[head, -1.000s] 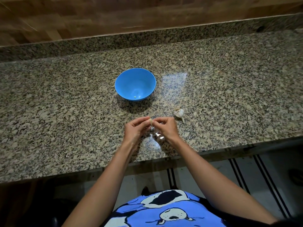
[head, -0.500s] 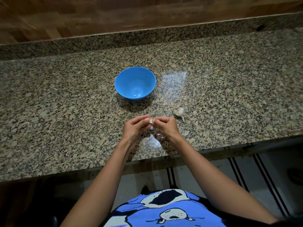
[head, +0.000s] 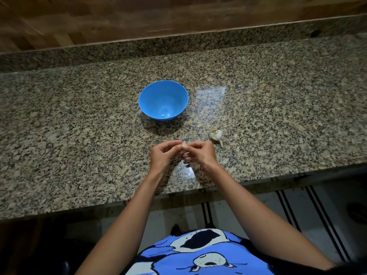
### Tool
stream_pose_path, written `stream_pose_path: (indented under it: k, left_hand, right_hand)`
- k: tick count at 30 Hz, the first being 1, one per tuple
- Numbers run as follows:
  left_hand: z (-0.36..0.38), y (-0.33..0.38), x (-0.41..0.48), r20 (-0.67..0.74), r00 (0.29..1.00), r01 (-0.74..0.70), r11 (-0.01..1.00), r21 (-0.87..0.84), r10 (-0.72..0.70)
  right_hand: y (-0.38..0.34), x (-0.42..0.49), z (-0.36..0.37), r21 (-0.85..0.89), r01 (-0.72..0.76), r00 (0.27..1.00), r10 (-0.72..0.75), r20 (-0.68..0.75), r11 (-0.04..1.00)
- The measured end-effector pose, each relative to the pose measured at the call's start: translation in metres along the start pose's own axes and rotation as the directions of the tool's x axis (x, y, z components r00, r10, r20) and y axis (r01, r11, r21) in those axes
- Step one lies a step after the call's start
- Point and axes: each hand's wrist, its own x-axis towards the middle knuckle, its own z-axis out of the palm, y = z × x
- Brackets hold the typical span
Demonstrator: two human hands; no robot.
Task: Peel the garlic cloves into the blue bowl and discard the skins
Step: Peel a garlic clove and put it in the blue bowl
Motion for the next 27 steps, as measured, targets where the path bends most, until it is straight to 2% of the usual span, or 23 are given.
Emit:
stream_pose_path:
  k: [3,5,9,11,12,15,17,20,23,27]
  left_hand:
    - [0.004,0.000,0.000,-0.024,1.000,0.008,0.999,0.053,-0.007]
    - [0.004,-0.001,0.002,-0.030,0.999,0.015,0.995,0.098,-0.012]
    - [0.004,-0.004,0.004,-0.056,0.998,-0.002,0.998,0.056,0.005]
    - [0.002,-0.004,0.004,-0.047,0.999,-0.019,0.998,0.056,0.021]
    - [-0.001,-0.003,0.005,-0.019,0.999,-0.024,0.997,0.070,0.025]
    - [-0.010,0.004,0.008,0.107,0.994,-0.024,0.989,0.144,0.009]
    - [-0.011,0.007,0.010,0.102,0.994,0.025,0.995,0.098,-0.035]
    - [-0.007,0.007,0.009,0.016,0.995,0.101,0.995,-0.002,-0.100]
    - [-0.005,0.003,0.008,-0.006,0.993,0.116,0.993,-0.029,-0.116]
    - [-0.005,0.003,0.005,0.018,0.988,0.152,0.985,-0.081,-0.151]
  right_hand:
    - [0.006,0.005,0.002,-0.189,0.112,0.989,-0.128,-0.079,0.976]
    - [0.010,0.006,0.003,-0.232,0.133,0.979,-0.164,-0.119,0.964]
    - [0.003,0.006,0.006,-0.038,0.055,0.991,-0.059,-0.119,0.998]
    - [-0.002,0.005,0.004,-0.031,0.025,0.998,-0.027,-0.062,0.999]
    - [-0.003,0.005,0.001,-0.066,0.023,0.999,-0.025,-0.029,0.998]
    - [-0.003,0.007,-0.005,-0.342,0.112,0.994,-0.101,0.050,0.933]
    - [-0.003,0.007,-0.004,-0.392,0.168,0.985,-0.146,0.088,0.904]
    - [-0.001,0.007,0.001,-0.395,0.210,0.978,-0.185,0.100,0.895]
    - [0.003,0.007,0.001,-0.474,0.251,0.968,-0.227,0.109,0.844]
    - [0.010,0.008,0.000,-0.364,0.170,0.985,-0.169,0.035,0.916]
